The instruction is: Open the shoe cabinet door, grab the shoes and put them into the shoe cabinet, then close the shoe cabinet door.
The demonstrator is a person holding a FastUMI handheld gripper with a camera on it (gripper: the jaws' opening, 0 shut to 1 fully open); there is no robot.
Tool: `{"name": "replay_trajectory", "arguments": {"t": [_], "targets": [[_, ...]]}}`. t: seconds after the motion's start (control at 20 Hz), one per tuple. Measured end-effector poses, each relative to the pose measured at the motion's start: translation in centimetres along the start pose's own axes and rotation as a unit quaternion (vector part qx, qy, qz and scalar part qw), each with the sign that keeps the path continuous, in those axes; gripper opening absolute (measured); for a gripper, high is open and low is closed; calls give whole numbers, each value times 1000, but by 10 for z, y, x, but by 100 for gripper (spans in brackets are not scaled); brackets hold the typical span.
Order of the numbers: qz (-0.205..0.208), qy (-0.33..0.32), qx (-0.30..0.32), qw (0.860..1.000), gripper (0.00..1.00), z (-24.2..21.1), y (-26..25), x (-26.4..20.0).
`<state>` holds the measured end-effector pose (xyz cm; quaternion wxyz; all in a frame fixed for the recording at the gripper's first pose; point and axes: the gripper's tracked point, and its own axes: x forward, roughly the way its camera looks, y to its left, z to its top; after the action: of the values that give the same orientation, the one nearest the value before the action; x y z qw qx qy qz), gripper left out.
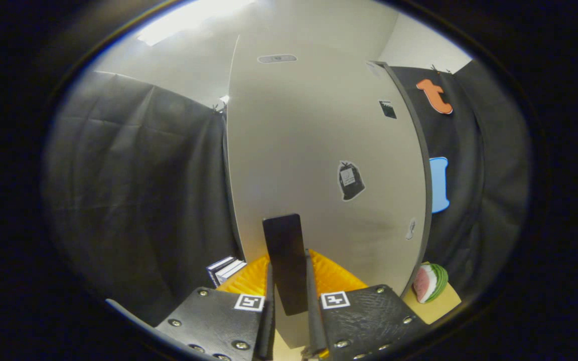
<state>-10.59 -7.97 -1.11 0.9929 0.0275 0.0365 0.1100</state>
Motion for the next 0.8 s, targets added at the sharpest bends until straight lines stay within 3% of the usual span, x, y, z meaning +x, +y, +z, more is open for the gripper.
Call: {"name": "replay_trajectory", "arguments": {"t": [0.3,0.8], "targets": [[-10,-1,-2,1000,27,4,-31,-48],[-74,-7,-5,997,26,10,-89,-102]]}}
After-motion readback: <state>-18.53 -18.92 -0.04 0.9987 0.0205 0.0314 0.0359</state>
